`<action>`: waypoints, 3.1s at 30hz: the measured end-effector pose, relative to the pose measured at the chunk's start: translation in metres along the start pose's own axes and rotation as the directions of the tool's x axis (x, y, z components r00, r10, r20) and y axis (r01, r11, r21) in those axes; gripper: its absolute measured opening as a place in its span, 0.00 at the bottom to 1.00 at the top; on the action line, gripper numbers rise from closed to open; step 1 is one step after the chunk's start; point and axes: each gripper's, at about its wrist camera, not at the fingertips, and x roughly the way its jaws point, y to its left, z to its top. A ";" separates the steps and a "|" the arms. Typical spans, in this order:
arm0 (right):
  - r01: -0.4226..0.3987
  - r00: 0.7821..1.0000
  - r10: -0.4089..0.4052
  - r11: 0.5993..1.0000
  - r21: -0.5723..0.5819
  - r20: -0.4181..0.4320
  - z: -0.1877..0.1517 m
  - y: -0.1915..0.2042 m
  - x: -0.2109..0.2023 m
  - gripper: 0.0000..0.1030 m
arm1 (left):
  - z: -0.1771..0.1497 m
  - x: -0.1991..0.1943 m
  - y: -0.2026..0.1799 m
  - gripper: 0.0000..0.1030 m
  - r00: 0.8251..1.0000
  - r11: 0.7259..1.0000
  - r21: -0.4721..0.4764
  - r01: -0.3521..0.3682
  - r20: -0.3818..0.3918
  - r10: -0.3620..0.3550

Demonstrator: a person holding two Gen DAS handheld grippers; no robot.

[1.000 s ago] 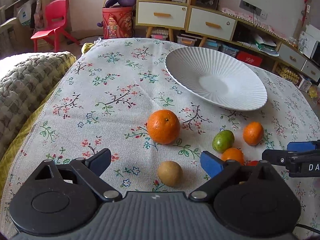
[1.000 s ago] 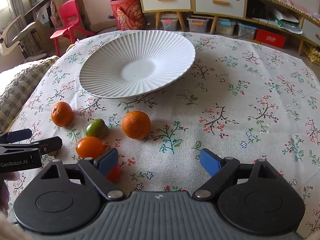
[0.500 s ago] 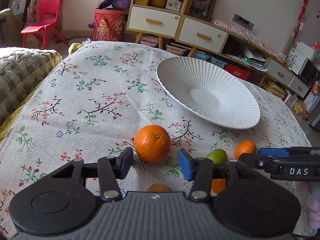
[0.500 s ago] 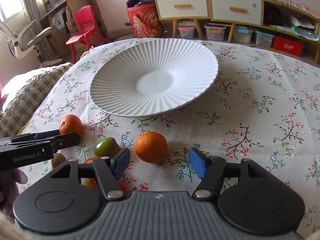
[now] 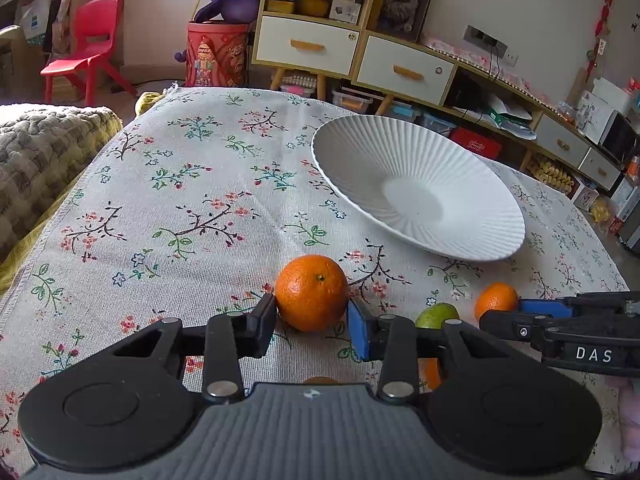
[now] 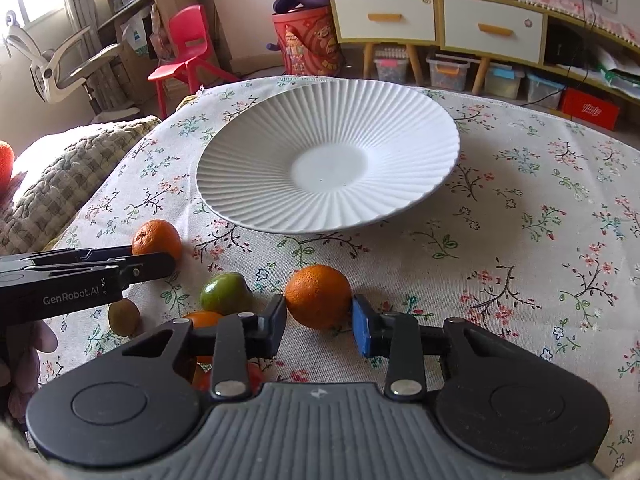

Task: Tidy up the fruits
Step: 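Close the left tool on the large orange while the right tool grasps a mandarin, then carry both held oranges over the white plate with both tools, then open both tools to drop the oranges into the plate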

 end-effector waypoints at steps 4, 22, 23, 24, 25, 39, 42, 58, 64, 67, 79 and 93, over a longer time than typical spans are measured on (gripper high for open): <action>0.002 1.000 -0.002 1.000 0.008 -0.004 0.000 0.000 -0.002 0.30 | 0.000 -0.002 -0.001 0.23 1.000 1.000 -0.004 0.011 -0.010 -0.011; -0.012 0.998 0.011 1.000 0.016 0.058 0.011 0.002 -0.021 0.30 | 0.010 -0.024 -0.016 0.22 0.997 0.997 -0.005 0.073 0.007 -0.073; -0.012 0.998 0.011 1.000 0.016 0.064 0.012 0.001 -0.022 0.30 | 0.011 -0.025 -0.016 0.22 0.997 0.997 -0.004 0.075 0.009 -0.075; -0.012 0.997 0.011 1.000 0.017 0.072 0.012 0.001 -0.022 0.30 | 0.012 -0.025 -0.018 0.22 0.997 0.997 -0.001 0.078 0.012 -0.078; -0.011 0.997 0.009 1.000 0.019 0.077 0.013 0.000 -0.022 0.30 | 0.013 -0.026 -0.020 0.22 0.997 0.997 0.002 0.079 0.016 -0.079; -0.007 0.989 0.008 1.000 -0.006 0.144 0.042 -0.002 -0.013 0.29 | 0.048 -0.004 -0.050 0.22 0.992 0.991 0.083 0.108 0.051 -0.112; -0.007 0.990 0.009 1.000 -0.016 0.139 0.046 -0.003 -0.005 0.29 | 0.057 0.010 -0.057 0.22 0.993 0.987 0.130 0.098 0.049 -0.105; -0.027 0.996 0.025 0.999 0.030 0.085 0.056 -0.023 0.023 0.30 | 0.071 0.055 -0.062 0.22 0.995 0.978 0.185 0.098 -0.004 -0.099; -0.033 0.997 0.031 0.999 0.022 0.074 0.056 -0.025 0.030 0.30 | 0.074 0.063 -0.059 0.22 0.994 0.981 0.163 0.105 -0.013 -0.105; -0.038 0.997 0.037 0.999 0.022 0.073 0.058 -0.025 0.029 0.30 | 0.075 0.063 -0.059 0.22 0.994 0.981 0.157 0.112 -0.015 -0.111; -0.059 0.995 0.057 0.998 0.027 0.081 0.058 -0.028 0.024 0.36 | 0.075 0.054 -0.056 0.30 0.993 0.980 0.157 0.120 -0.022 -0.118; -0.033 0.988 0.037 0.999 -0.031 0.152 0.044 -0.014 -0.017 0.70 | 0.058 0.001 -0.047 0.63 0.995 0.978 0.188 0.091 0.015 -0.096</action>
